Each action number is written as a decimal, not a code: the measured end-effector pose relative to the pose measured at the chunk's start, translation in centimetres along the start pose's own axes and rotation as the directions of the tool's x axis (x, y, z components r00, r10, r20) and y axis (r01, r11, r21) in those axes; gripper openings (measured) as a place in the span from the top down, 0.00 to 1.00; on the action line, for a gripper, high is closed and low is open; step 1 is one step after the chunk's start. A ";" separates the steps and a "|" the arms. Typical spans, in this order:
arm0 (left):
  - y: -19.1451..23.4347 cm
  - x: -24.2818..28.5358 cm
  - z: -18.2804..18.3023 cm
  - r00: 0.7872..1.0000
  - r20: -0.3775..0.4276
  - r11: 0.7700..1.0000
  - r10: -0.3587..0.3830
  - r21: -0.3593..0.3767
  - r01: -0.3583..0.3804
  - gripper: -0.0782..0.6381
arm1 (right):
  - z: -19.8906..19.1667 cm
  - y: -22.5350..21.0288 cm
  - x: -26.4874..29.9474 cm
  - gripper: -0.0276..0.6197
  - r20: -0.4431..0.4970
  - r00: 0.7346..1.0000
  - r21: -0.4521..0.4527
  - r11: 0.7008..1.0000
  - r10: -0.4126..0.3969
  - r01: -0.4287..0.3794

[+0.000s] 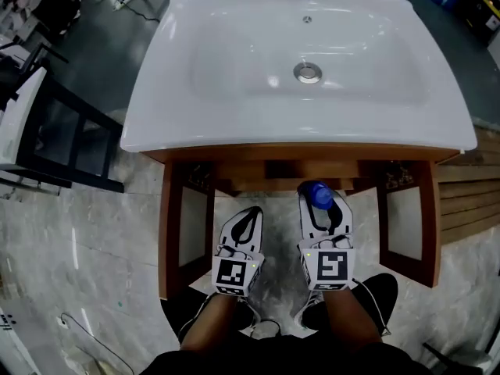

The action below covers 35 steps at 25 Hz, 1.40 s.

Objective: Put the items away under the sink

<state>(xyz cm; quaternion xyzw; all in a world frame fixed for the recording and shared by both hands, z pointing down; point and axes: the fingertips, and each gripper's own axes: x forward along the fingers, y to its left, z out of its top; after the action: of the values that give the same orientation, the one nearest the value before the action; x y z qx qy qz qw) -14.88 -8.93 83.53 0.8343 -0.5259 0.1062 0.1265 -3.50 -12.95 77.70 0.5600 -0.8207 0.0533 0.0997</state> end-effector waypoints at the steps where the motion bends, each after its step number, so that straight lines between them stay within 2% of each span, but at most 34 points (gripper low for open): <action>1: 0.4 0.8 -1.1 1.000 0.010 1.000 -0.006 -0.009 0.006 0.86 | -0.6 0.1 0.4 0.71 0.014 1.000 -0.009 1.000 0.001 -0.001; 3: 1.4 2.4 -2.6 0.999 0.041 0.999 -0.015 -0.034 0.016 0.86 | -1.6 0.5 1.4 0.71 0.044 0.999 -0.023 1.000 0.000 0.001; 7: 2.2 4.1 -3.8 0.994 0.111 1.000 -0.019 0.012 0.018 0.86 | -3.7 0.7 3.1 0.71 0.070 0.997 -0.031 0.999 -0.024 0.026; 9: 2.3 4.4 -4.0 0.991 0.133 1.000 -0.016 0.012 0.014 0.86 | -4.3 0.3 4.0 0.71 0.078 0.996 -0.030 0.999 -0.040 0.043; 12: 2.1 4.2 -4.3 0.990 0.137 1.000 -0.024 0.003 0.024 0.86 | -3.9 -0.1 5.2 0.71 0.084 0.995 -0.022 0.998 -0.060 0.062; 23: 2.2 3.8 -3.7 0.985 0.173 0.999 -0.028 0.044 0.021 0.86 | -0.9 -1.8 12.2 0.71 0.095 0.989 -0.023 0.993 -0.112 0.115; 29: 2.7 3.8 -3.8 0.984 0.178 1.000 -0.011 0.028 0.006 0.86 | -0.9 -2.7 15.4 0.71 0.056 0.989 -0.038 0.989 -0.140 0.143; 35: 2.9 4.0 -4.1 0.985 0.174 1.000 -0.004 0.018 0.001 0.86 | -1.0 -3.3 16.0 0.70 0.078 0.984 -0.025 0.986 -0.163 0.165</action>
<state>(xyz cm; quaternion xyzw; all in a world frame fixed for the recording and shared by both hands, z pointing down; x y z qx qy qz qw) -16.02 -12.25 88.91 0.8422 -0.5329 0.0375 0.0728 -6.00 -28.52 82.17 0.6258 -0.7756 0.0109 0.0815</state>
